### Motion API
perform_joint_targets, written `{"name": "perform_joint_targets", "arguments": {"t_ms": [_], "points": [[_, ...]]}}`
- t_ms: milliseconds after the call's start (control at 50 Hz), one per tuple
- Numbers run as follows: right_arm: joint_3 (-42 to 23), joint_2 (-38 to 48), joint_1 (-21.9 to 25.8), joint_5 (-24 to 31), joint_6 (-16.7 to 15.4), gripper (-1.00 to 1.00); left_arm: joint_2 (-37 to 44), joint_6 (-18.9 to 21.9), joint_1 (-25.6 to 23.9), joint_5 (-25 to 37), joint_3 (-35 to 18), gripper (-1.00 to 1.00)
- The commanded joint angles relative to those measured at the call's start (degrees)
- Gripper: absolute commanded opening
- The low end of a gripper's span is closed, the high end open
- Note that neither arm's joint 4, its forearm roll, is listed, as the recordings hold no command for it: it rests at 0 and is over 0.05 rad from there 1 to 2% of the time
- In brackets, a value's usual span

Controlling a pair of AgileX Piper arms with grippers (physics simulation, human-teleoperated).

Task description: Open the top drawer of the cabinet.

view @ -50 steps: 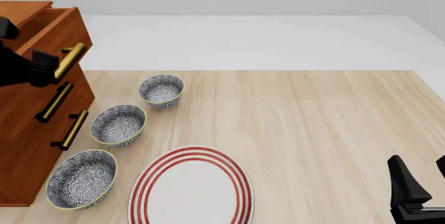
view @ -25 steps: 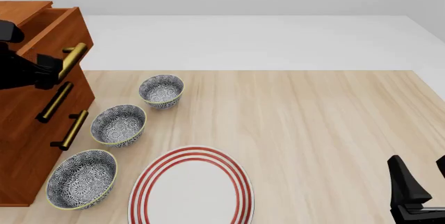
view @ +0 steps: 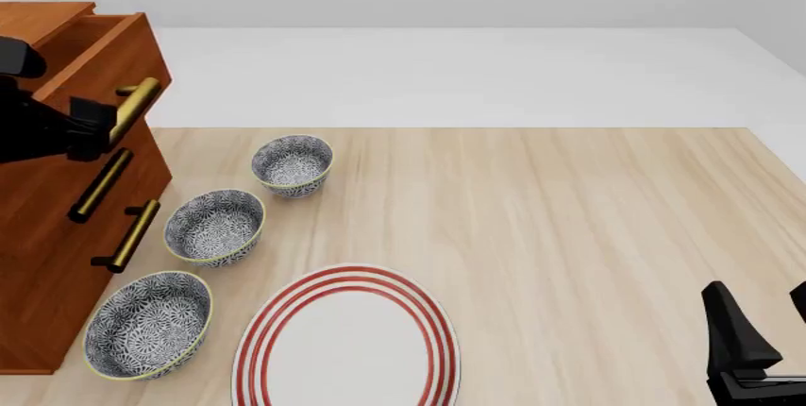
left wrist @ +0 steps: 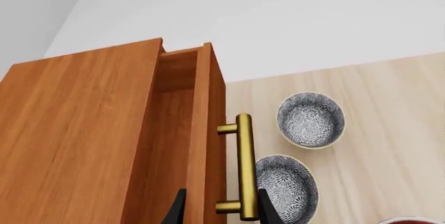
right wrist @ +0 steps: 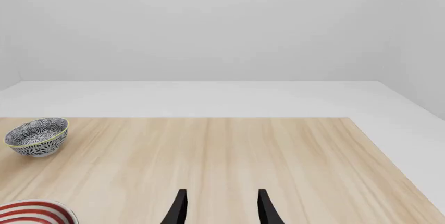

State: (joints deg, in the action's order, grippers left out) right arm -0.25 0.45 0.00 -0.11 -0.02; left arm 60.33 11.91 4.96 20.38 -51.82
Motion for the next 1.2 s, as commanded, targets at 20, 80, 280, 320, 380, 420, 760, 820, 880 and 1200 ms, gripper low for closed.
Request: {"name": "perform_joint_targets", "arguments": {"t_ms": [20,80,280,320,380,420,760,820,880,1200], "points": [[0.00,-0.01,0.01,0.00,0.00,1.00,3.04,-0.75,-1.30,-0.63,3.16,1.00],[0.00,0.00,0.00,0.00,0.00,1.00,3.36,-1.07,-1.47,-0.94,3.63,1.00],[0.00,0.00,0.00,0.00,0.01,1.00,4.29,-2.03,-2.39,-1.90,5.31,1.00],[0.00,0.00,0.01,0.00,0.00,1.00,4.67,-2.27,-2.44,-2.13,5.55,1.00],[0.00,0.00,-0.01,0.00,0.02,1.00,5.10,-2.47,-2.71,-2.12,5.66,1.00],[0.00,0.01,0.00,0.00,0.00,1.00,5.24,-2.61,-3.07,-1.95,5.75,1.00],[0.00,-0.02,-0.01,0.00,0.00,1.00,8.42,-5.09,-6.85,-1.61,6.31,1.00],[0.00,0.00,-0.01,0.00,0.00,1.00,8.61,-5.12,-7.51,-2.18,6.85,1.00],[0.00,0.00,0.01,0.00,0.00,1.00,8.85,-5.48,-7.83,-2.38,6.98,1.00],[0.00,-0.02,-0.01,0.00,-0.01,1.00,9.80,-3.27,-7.83,-1.91,7.31,1.00]]}}
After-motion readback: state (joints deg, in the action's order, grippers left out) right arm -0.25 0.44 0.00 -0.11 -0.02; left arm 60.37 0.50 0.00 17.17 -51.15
